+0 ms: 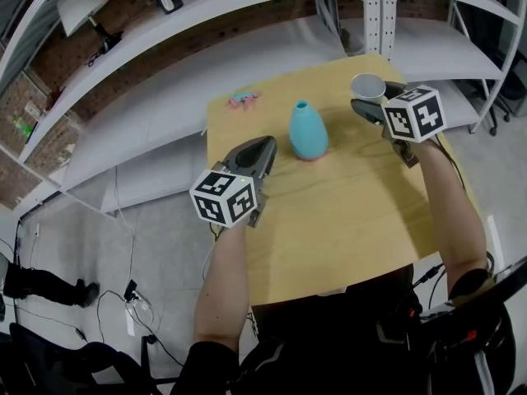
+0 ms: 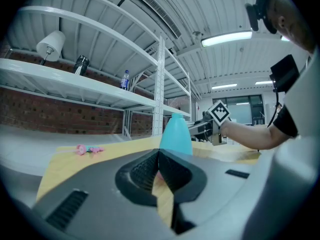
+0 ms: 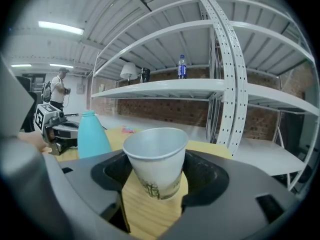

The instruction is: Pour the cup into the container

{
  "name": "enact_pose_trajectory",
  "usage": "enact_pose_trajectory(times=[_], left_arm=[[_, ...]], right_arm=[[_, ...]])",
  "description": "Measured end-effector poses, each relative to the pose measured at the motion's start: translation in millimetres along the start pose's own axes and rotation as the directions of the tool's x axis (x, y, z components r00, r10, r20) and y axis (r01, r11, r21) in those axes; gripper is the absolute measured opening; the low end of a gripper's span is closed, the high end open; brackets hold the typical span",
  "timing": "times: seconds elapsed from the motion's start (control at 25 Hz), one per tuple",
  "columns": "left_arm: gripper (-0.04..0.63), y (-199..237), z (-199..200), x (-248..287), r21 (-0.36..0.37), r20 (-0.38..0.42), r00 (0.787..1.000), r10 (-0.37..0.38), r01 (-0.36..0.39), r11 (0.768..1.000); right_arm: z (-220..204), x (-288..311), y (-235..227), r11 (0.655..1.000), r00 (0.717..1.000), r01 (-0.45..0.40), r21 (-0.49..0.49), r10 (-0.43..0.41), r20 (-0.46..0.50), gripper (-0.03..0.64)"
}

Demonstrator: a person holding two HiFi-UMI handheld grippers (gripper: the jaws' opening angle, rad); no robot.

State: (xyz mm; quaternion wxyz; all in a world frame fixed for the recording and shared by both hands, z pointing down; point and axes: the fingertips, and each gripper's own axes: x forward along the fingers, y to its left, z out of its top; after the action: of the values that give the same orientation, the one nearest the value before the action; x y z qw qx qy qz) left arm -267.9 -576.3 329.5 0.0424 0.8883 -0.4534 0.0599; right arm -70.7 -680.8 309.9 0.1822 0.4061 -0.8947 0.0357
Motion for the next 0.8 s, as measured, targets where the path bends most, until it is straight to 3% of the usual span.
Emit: enact_pose_trajectory(times=[0.44, 0.8], left_arm=[[0.002, 1, 0, 0, -0.002, -0.001, 1.0, 0.009, -0.009, 1.0], [0.002, 3, 2, 0, -0.005, -0.002, 1.0, 0.019, -0.019, 1.0]], right_arm=[[-30, 7, -14, 0.997, 0.999, 0.031, 0.065, -0.028, -0.039, 0.319], [-35, 8, -13, 0.994, 1.0, 0.009, 0.109, -0.008, -0.008, 0.319]])
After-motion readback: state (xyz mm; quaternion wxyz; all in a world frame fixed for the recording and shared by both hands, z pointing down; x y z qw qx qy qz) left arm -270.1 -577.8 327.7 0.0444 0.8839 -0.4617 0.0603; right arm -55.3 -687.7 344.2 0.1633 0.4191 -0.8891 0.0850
